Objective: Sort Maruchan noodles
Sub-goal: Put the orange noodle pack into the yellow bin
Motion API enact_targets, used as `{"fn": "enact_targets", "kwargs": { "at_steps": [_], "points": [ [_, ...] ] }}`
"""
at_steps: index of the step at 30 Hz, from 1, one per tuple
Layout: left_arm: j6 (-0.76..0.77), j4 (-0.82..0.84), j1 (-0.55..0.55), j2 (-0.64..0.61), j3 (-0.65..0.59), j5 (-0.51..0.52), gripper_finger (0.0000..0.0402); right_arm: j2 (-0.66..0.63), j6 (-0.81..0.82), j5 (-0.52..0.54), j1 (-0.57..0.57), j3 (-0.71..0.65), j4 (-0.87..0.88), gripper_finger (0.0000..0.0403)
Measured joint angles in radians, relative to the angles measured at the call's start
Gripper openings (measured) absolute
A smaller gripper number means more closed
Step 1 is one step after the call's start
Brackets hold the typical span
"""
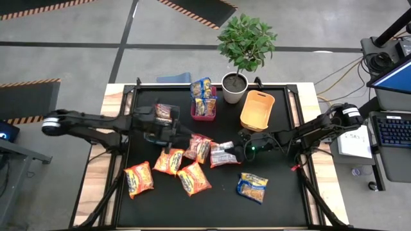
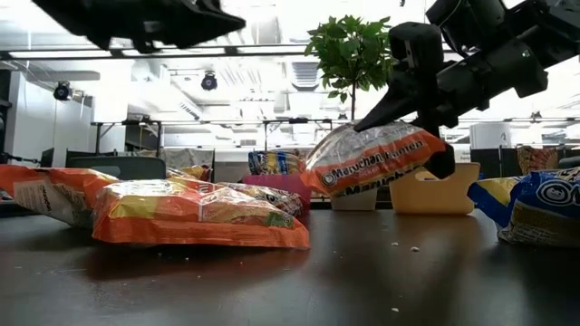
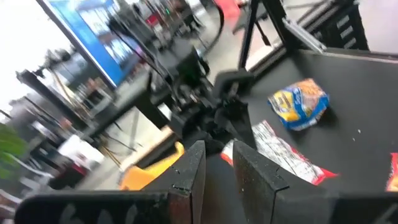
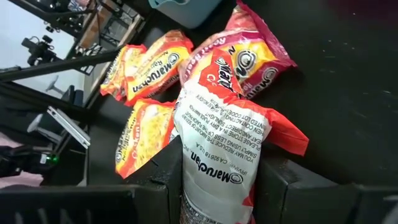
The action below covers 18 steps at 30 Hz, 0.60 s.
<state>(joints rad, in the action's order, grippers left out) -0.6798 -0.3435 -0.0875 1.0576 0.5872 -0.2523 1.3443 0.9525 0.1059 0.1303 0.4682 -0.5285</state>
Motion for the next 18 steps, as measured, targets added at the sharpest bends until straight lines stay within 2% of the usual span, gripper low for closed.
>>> {"fn": "enact_targets", "kwargs": {
  "at_steps": [9, 18],
  "points": [
    [0.027, -0.021, -0.009, -0.223, -0.149, 0.008, 0.0065, 0.0, 0.004, 0.0, 0.0, 0.019, 0.0, 0.0122],
    [0.074, -0.049, -0.008, -0.332, -0.202, 0.008, 0.0065, 0.0, -0.021, 0.0, 0.0, 0.029, 0.0, 0.0122]
  ]
}}
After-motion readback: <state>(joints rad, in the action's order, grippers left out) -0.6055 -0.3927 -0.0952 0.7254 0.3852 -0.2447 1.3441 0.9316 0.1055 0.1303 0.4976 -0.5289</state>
